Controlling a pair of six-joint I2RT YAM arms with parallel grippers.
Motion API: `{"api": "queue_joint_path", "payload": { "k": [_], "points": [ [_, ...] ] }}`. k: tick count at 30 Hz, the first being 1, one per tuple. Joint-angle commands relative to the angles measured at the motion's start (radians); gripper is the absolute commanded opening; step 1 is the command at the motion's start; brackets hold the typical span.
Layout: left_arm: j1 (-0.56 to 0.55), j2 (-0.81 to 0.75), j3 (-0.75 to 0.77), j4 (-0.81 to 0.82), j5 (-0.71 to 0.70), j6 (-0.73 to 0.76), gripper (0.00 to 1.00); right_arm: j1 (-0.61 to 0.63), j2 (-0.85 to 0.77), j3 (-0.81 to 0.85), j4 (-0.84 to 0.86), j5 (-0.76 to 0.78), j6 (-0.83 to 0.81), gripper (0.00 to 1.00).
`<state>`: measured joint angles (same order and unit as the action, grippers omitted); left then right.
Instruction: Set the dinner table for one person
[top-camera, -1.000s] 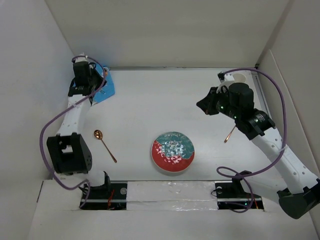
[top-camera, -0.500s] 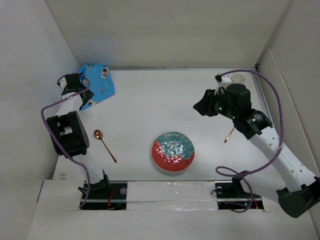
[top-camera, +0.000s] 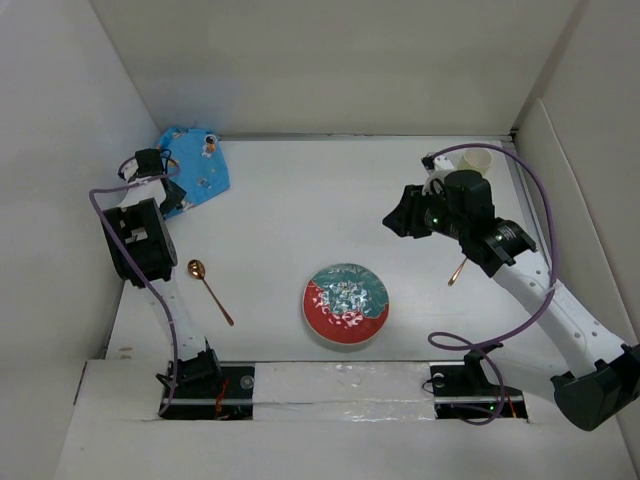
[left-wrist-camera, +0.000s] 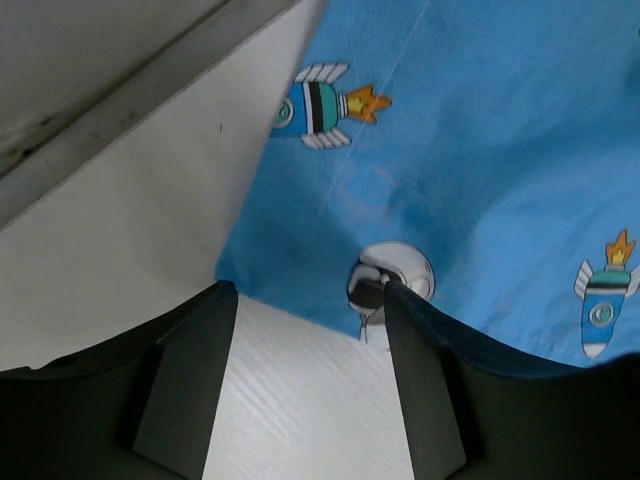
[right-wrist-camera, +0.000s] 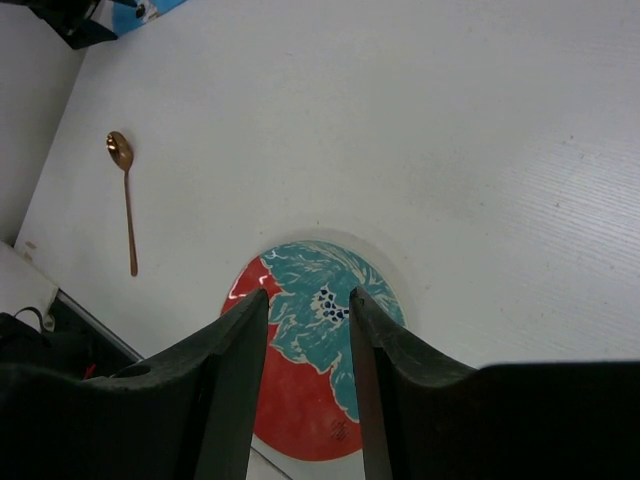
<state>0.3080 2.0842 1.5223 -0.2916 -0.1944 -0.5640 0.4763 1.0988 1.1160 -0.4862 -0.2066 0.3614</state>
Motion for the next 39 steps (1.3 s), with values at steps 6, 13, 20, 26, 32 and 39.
{"api": "queue_joint_path", "payload": {
  "k": [6, 13, 20, 26, 32, 39],
  "points": [
    [0.005, 0.108, 0.134, -0.096, -0.033, -0.027, 0.49, -0.016, 0.000, 0.031, 0.026, -0.002, -0.010, 0.43],
    [-0.006, 0.111, 0.098, -0.066, 0.013, 0.006, 0.00, -0.016, 0.009, 0.067, 0.024, 0.012, -0.012, 0.42],
    [-0.128, 0.002, 0.189, -0.046, 0.088, 0.044, 0.00, -0.025, 0.033, 0.073, 0.047, 0.033, -0.003, 0.41],
    [-0.328, -0.076, 0.427, -0.089, 0.173, 0.059, 0.00, -0.034, 0.049, 0.091, 0.069, 0.055, 0.016, 0.43],
    [-0.490, -0.044, 0.850, -0.113, 0.335, 0.023, 0.00, -0.054, 0.085, 0.131, 0.103, 0.055, 0.048, 0.49],
    [-0.433, -0.203, 0.734, 0.103, 0.523, -0.082, 0.00, -0.064, 0.121, 0.157, 0.113, 0.053, 0.067, 0.62]
  ]
}}
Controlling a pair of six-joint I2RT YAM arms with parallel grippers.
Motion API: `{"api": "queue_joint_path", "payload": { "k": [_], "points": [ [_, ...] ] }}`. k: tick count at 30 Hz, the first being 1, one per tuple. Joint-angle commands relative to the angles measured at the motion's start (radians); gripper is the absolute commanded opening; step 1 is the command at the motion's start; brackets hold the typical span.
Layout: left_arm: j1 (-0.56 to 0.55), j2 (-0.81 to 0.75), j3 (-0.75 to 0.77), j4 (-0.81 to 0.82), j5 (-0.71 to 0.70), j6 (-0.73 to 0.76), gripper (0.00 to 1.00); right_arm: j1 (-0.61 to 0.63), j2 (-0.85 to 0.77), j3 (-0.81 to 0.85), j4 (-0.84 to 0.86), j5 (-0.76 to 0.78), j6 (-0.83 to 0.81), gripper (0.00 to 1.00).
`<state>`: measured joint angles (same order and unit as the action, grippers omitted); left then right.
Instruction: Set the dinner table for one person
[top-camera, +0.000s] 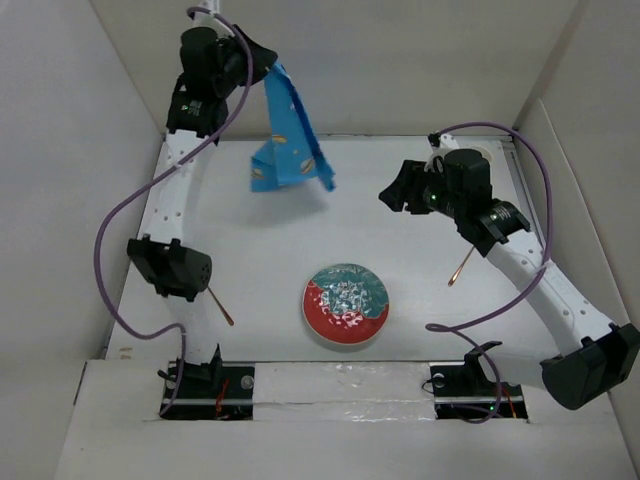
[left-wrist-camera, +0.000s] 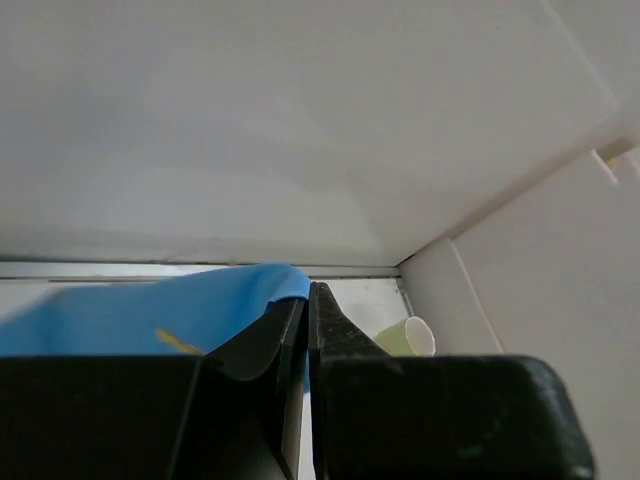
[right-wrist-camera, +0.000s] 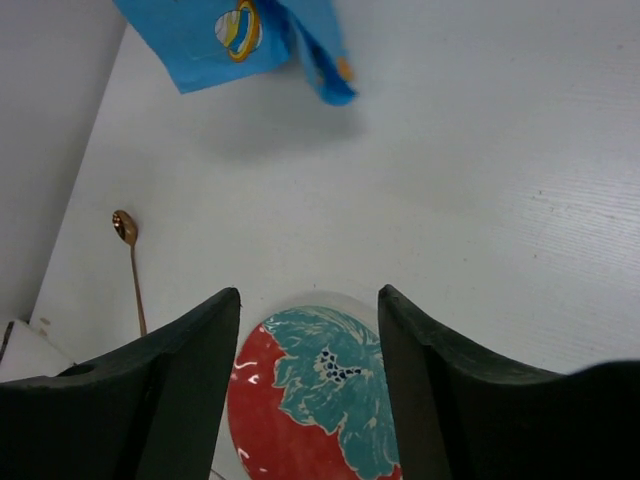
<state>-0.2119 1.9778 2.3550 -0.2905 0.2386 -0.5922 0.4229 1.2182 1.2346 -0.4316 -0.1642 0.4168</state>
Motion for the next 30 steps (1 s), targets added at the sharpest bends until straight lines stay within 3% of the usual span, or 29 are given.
{"api": "queue_joint_path", "payload": {
  "k": [1, 6, 10, 13, 25, 30],
  "points": [
    [0.103, -0.143, -0.141, 0.115, 0.091, -0.054, 0.00, -0.010, 0.001, 0.020, 0.060, 0.015, 0.017, 0.65],
    [0.189, -0.237, -0.496, 0.235, 0.119, -0.089, 0.00, -0.033, 0.059, -0.035, 0.079, -0.014, 0.031, 0.75],
    [0.229, -0.289, -0.718, 0.336, 0.149, -0.093, 0.00, -0.033, 0.135, -0.064, 0.068, -0.008, 0.040, 0.75],
    [0.243, -0.300, -0.885, 0.381, 0.169, -0.084, 0.00, -0.044, 0.176, -0.122, 0.082, 0.087, 0.062, 0.75],
    [0.261, -0.195, -0.908, 0.340, 0.142, -0.040, 0.00, -0.084, 0.429, -0.107, 0.149, 0.140, 0.097, 0.76],
    [0.261, -0.223, -0.939, 0.338, 0.137, -0.029, 0.00, -0.061, 0.549, -0.018, 0.048, 0.158, 0.134, 0.66]
  ]
}}
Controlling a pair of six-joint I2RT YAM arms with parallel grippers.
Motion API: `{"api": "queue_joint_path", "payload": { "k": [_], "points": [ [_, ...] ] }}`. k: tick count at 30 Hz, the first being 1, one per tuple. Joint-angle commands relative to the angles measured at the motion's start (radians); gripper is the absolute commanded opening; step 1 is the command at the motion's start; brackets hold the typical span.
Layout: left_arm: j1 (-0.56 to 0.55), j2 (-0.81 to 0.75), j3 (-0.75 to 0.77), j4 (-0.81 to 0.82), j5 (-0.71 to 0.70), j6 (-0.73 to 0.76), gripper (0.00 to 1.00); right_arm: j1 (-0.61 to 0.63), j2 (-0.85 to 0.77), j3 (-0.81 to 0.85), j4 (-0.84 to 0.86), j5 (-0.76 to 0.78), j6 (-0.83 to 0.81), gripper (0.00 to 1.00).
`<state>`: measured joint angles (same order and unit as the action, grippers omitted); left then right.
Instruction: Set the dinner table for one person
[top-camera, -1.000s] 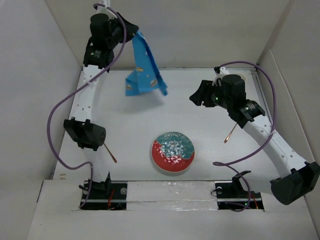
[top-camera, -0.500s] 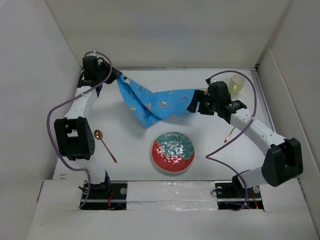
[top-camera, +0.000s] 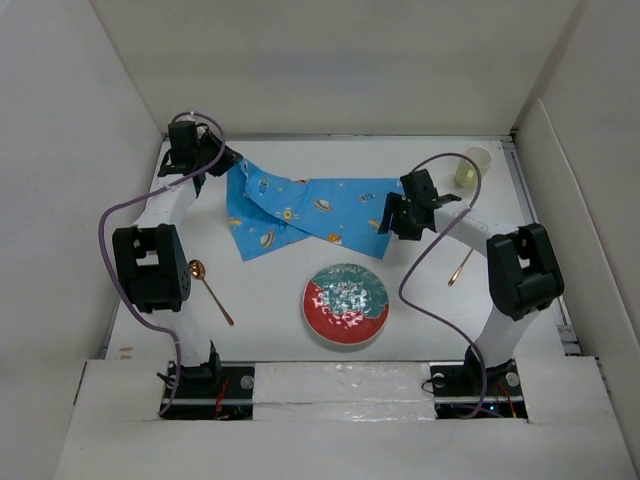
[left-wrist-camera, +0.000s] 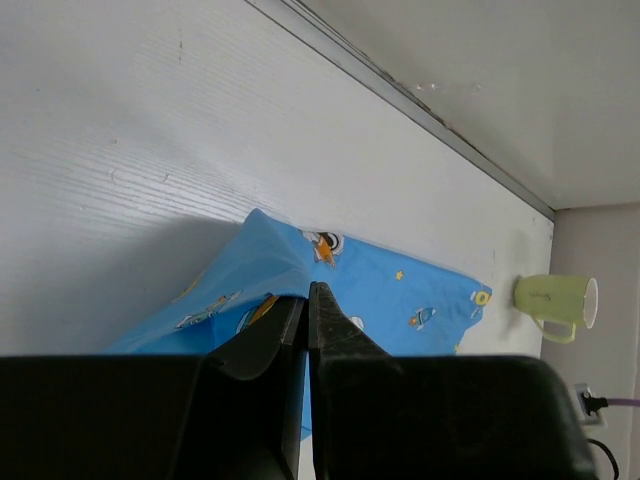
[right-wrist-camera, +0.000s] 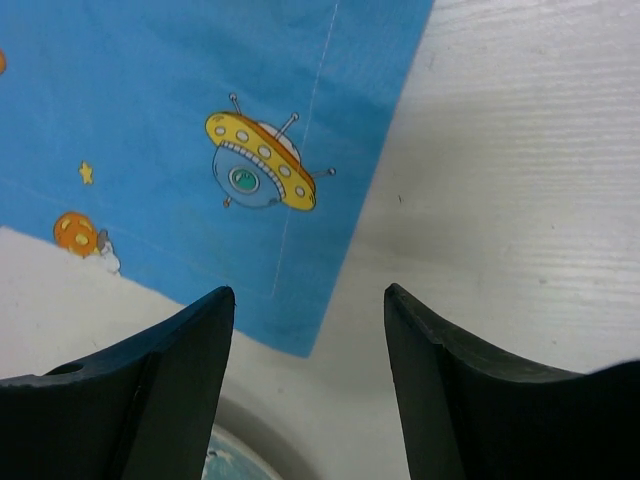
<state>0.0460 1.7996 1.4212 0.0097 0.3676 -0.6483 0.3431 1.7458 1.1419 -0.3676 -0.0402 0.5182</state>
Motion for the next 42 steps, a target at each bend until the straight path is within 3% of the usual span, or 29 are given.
{"api": "queue_joint_path", "payload": {
  "k": [1, 13, 16, 25, 26, 32, 35, 42],
  "points": [
    [0.003, -0.048, -0.007, 0.036, 0.008, 0.035, 0.00, 0.028, 0.024, 0.074, -0.025, 0.064, 0.036, 0.65],
    [0.003, -0.088, -0.041, 0.050, 0.011, 0.052, 0.00, 0.146, 0.096, 0.091, -0.200, 0.214, 0.060, 0.62],
    [0.003, -0.098, -0.051, 0.061, 0.011, 0.055, 0.00, 0.157, 0.144, 0.116, -0.226, 0.230, 0.071, 0.55],
    [0.003, -0.108, -0.067, 0.049, -0.009, 0.081, 0.00, 0.122, 0.209, 0.142, -0.171, 0.174, 0.060, 0.05],
    [0.003, -0.108, -0.062, 0.042, -0.010, 0.087, 0.00, 0.122, 0.190, 0.145, -0.156, 0.171, 0.060, 0.00],
    [0.003, -0.117, -0.045, 0.029, -0.015, 0.095, 0.00, 0.099, 0.052, 0.170, -0.145, 0.200, 0.040, 0.00],
    [0.003, -0.149, -0.018, 0.032, 0.030, 0.067, 0.00, 0.089, -0.149, 0.180, -0.148, 0.201, 0.014, 0.00],
    [0.003, -0.259, 0.068, 0.047, 0.044, 0.029, 0.00, 0.099, -0.396, 0.323, -0.224, 0.247, -0.029, 0.00]
  ]
}}
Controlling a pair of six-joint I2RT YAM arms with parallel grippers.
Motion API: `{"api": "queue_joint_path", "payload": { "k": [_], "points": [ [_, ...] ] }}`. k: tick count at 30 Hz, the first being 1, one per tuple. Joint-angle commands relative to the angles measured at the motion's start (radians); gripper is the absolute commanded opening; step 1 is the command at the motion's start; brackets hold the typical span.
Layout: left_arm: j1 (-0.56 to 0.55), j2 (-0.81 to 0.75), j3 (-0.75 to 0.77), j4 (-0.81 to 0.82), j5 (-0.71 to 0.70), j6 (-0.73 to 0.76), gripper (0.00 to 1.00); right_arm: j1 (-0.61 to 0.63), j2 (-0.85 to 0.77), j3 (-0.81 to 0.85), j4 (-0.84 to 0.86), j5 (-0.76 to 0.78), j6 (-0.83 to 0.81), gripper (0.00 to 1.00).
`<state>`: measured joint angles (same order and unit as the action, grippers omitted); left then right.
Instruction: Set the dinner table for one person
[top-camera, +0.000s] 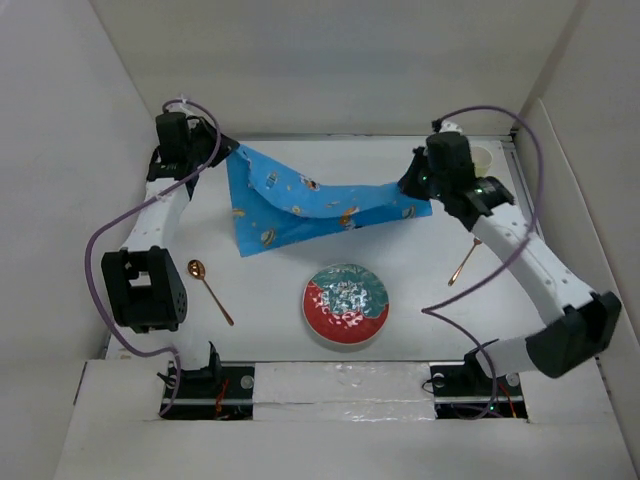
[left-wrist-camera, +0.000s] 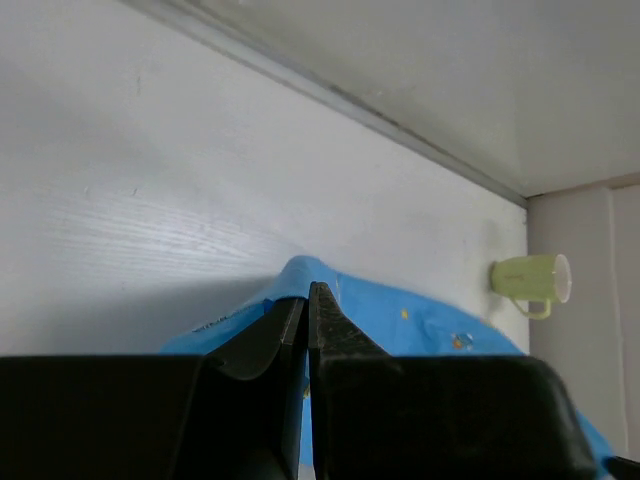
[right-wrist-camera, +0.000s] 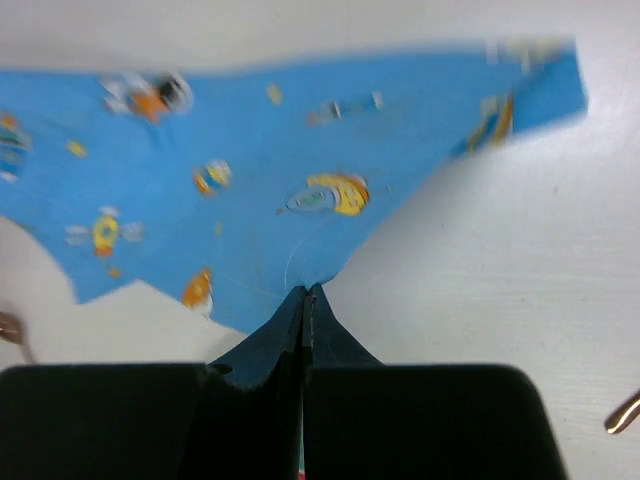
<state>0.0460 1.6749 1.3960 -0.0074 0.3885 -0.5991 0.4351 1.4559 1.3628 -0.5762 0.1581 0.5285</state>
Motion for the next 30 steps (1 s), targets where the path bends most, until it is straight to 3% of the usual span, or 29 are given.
{"api": "queue_joint_path", "payload": {
  "k": [1, 8, 13, 17, 18, 19, 21, 24, 26, 28, 30],
  "points": [
    [0.003, -0.165, 0.106, 0.067, 0.021, -0.027, 0.00, 0.007, -0.152, 0.157, -0.037, 0.061, -0.045, 0.00],
    [0.003, -0.208, 0.172, 0.076, -0.010, -0.077, 0.00, -0.105, -0.116, 0.349, -0.076, -0.040, -0.079, 0.00],
    [0.003, -0.036, 0.341, 0.078, -0.016, -0.125, 0.00, -0.232, 0.087, 0.510, 0.028, -0.198, -0.076, 0.00],
    [0.012, 0.169, 0.639, -0.015, 0.008, -0.191, 0.00, -0.286, 0.352, 0.887, -0.020, -0.253, -0.052, 0.00],
    [0.012, 0.201, 0.690, -0.014, 0.019, -0.211, 0.00, -0.295, 0.457, 1.080, -0.052, -0.261, -0.045, 0.00],
    [0.012, 0.239, 0.756, -0.005, 0.032, -0.232, 0.00, -0.308, 0.498, 1.172, -0.106, -0.272, -0.038, 0.00],
    [0.012, 0.247, 0.784, 0.062, 0.053, -0.284, 0.00, -0.317, 0.552, 1.290, -0.119, -0.288, -0.013, 0.00],
    [0.032, 0.229, 0.785, 0.115, 0.067, -0.297, 0.00, -0.365, 0.503, 1.234, -0.028, -0.341, 0.019, 0.00],
    [0.041, 0.186, 0.712, 0.159, 0.082, -0.288, 0.00, -0.378, 0.411, 1.060, 0.036, -0.351, 0.012, 0.00],
    [0.052, 0.105, 0.532, 0.207, 0.085, -0.260, 0.00, -0.389, 0.351, 0.925, 0.073, -0.365, -0.005, 0.00],
    [0.061, 0.042, 0.377, 0.283, 0.093, -0.239, 0.00, -0.389, 0.261, 0.678, 0.110, -0.385, -0.024, 0.00]
  ]
}}
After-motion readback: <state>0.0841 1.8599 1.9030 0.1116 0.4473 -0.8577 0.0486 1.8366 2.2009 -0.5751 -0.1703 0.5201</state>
